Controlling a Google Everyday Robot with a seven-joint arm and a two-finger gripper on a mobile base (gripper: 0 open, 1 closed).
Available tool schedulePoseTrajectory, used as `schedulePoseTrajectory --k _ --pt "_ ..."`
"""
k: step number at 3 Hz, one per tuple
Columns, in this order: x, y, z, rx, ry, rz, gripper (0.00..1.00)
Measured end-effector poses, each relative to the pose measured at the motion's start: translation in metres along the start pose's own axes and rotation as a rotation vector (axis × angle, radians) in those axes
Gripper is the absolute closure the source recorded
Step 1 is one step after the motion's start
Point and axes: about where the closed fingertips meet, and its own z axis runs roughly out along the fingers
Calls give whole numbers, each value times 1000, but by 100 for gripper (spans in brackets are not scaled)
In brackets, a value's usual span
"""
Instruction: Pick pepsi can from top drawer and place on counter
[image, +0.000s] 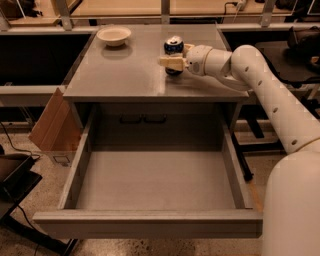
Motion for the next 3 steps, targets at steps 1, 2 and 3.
schedulePoseTrajectory --k 1,2,3 --pt "0 1 2 -3 0 1 0" --pt "0 1 2 -3 0 1 0" --pt "-8 -2 1 13 4 -13 0"
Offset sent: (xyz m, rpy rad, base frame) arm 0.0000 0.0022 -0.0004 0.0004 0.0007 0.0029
